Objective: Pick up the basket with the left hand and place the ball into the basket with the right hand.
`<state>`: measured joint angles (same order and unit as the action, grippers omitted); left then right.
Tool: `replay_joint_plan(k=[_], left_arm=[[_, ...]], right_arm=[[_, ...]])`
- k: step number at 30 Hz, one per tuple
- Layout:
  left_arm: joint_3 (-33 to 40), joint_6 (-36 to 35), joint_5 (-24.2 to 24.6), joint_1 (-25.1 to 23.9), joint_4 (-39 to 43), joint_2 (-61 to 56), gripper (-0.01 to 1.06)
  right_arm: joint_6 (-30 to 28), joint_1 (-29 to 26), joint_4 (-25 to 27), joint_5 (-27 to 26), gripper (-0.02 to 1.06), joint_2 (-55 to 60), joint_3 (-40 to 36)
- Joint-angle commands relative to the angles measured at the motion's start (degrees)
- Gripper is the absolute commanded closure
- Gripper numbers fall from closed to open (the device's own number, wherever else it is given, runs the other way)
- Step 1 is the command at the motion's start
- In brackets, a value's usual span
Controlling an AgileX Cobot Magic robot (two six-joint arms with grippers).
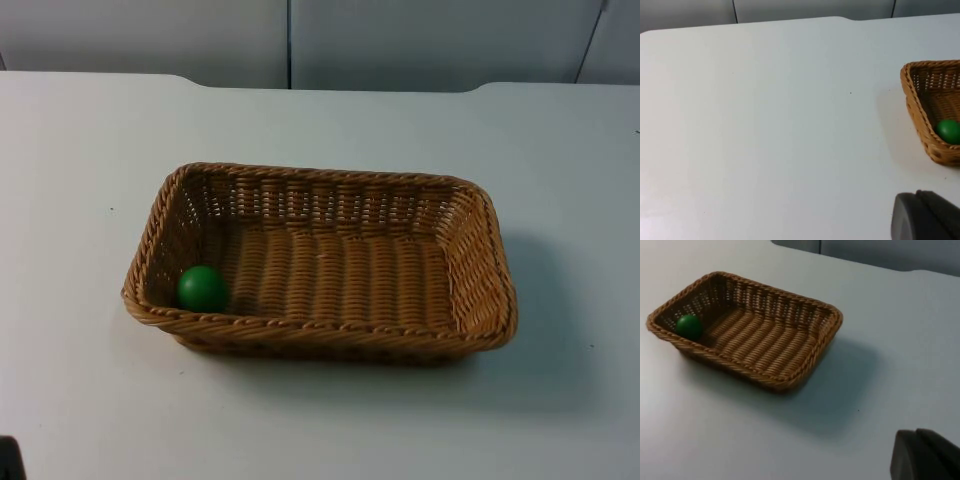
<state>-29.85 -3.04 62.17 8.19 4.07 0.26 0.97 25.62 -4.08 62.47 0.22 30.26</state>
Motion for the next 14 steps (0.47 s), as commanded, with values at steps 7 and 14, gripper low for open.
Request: replay_joint_plan(k=[7, 14], left_arm=[[0.46, 0.03, -0.24, 0.04, -0.5, -0.26, 1.05], [0.46, 0.03, -0.24, 0.04, -0.5, -0.26, 1.05]], right_arm=[[-3.02, -16.07, 1.42, -0.77, 1.05, -0.22, -1.17], [-2.47, -23.89, 1.16, -0.77, 1.05, -0.22, -1.17]])
